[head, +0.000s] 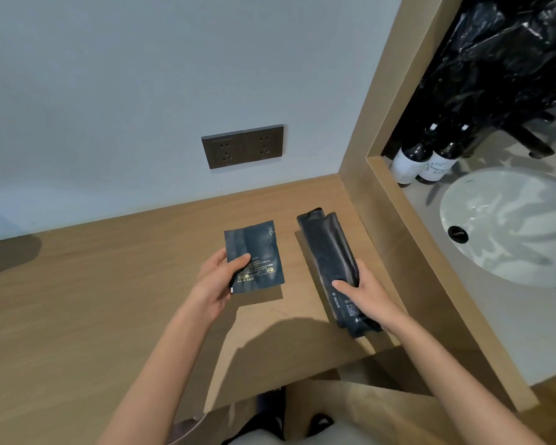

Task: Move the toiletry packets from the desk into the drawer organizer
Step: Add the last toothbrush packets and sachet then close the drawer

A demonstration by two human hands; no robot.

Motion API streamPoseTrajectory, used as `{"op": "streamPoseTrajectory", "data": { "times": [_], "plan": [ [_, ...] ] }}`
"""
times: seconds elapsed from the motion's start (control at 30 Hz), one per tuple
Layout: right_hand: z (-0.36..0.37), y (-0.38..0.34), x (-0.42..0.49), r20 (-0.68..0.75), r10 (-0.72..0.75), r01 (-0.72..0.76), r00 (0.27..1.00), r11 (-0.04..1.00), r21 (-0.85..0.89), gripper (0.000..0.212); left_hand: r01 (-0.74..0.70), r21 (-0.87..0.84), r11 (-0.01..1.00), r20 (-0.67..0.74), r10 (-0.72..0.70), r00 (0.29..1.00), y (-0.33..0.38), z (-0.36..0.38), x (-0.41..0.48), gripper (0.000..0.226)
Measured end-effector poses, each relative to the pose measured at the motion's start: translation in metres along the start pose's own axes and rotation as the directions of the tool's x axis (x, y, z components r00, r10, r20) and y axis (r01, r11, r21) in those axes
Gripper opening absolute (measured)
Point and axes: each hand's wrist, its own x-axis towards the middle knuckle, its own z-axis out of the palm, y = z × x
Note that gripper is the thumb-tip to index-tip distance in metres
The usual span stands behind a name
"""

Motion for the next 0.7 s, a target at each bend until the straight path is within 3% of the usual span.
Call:
{"op": "streamPoseTrajectory", "data": {
  "times": [0.1,0.4,0.7],
  "plan": [
    [-0.023,-0.014,-0.039,-0.010,-0.054,0.054,0.999,0.993,0.106,0.036,-0.066,0.028,0.997,0.062,0.064,0.996,0.003,0.019,-0.017,0.026],
    [-0.095,0.013,-0.148,-0.315,-0.095,0.195,0.944,0.932,0.306,0.034,-0.197,0.125,0.972,0.254,0.161,0.954,-0.021,0.109,-0.090,0.027],
    [-0.187,0.128,-0.301,-0.505,-0.022,0.228,0.863,0.909,0.350,0.030,-0.241,0.187,0.952,0.416,0.145,0.898,-0.131,0.234,-0.200,0.025]
  ]
}}
